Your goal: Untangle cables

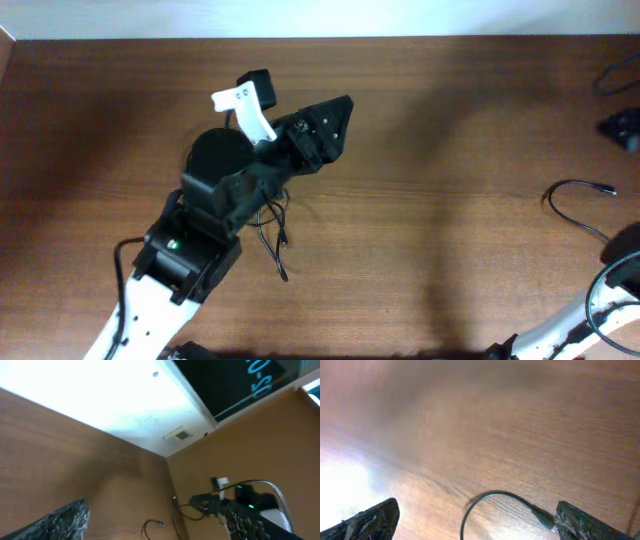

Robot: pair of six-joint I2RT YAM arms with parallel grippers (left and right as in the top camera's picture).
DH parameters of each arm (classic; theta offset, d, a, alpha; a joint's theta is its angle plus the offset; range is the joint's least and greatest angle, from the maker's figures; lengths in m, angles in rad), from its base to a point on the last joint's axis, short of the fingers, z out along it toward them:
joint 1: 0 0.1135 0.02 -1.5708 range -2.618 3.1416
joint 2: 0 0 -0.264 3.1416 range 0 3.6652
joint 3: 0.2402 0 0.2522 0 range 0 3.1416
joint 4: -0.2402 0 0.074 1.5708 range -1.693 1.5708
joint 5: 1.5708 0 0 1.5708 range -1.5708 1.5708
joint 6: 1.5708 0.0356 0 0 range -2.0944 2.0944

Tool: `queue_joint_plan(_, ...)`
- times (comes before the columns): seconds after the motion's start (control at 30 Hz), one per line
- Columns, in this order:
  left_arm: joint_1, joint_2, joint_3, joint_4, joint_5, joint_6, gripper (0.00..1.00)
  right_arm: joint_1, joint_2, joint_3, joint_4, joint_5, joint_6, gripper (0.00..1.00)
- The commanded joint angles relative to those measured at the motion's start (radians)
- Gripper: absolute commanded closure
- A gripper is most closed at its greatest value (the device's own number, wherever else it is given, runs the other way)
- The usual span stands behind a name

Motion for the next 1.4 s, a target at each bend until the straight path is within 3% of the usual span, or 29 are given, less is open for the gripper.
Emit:
queue_joint_plan(0.0, -0.003, -0.041, 0.008, -0.002, 0.003, 0.07, 0.11, 0.013, 0.018, -0.015, -0.054, 0.15, -0.107, 0.01)
queue_joint_plan(0.17, 0.073, -0.053, 0.008, -0.029, 0.013, 0.077, 0.1, -0.056, -0.072, -0.019, -0.16, 0.012, -0.086, 0.02)
queue_joint_plan(0.37, 0.117, -0.053, 0.008, -0.058, 0.011, 0.076, 0.06, -0.055, -0.406, -0.054, -0.16, -0.174, -0.087, 0.02)
queue_joint_plan(0.57, 0.145, -0.09, 0.008, -0.113, 0.037, 0.047, 0.03, 0.045, -0.848, -0.505, -0.16, -0.05, -0.08, 0.02)
queue_joint_plan(0.77, 0.207, -0.096, 0.008, -0.203, 0.037, 0.047, 0.01, 0.045, -1.031, -0.509, -0.149, 0.266, 0.296, 0.01)
queue_joint_plan(0.9, 0.237, -0.096, 0.008, -0.216, 0.038, 0.047, 0.0, 0.045, -1.051, -0.509, -0.159, 0.412, 0.313, 0.01)
queue_joint_plan(1.0, 0.238, -0.096, 0.008, -0.219, 0.062, 0.047, 0.0, 0.045, -1.032, -0.509, -0.149, 0.292, 0.313, 0.01)
queue_joint_plan(1.17, 0.238, -0.096, 0.008, -0.225, 0.054, 0.047, 0.0, 0.046, -0.904, -0.509, -0.103, 0.212, 0.026, 0.02)
queue_joint_plan(1.23, 0.238, -0.096, 0.008, -0.222, 0.021, 0.047, 0.01, 0.046, -0.83, -0.509, -0.115, 0.212, -0.108, 0.1)
queue_joint_plan(1.27, 0.238, -0.096, 0.008, -0.223, 0.005, 0.047, 0.01, 0.046, -0.767, -0.509, -0.144, 0.211, -0.212, 0.21)
queue_joint_plan(1.37, 0.238, -0.096, 0.008, -0.223, 0.003, 0.047, 0.01, 0.046, -0.67, -0.523, -0.16, 0.188, -0.29, 0.17)
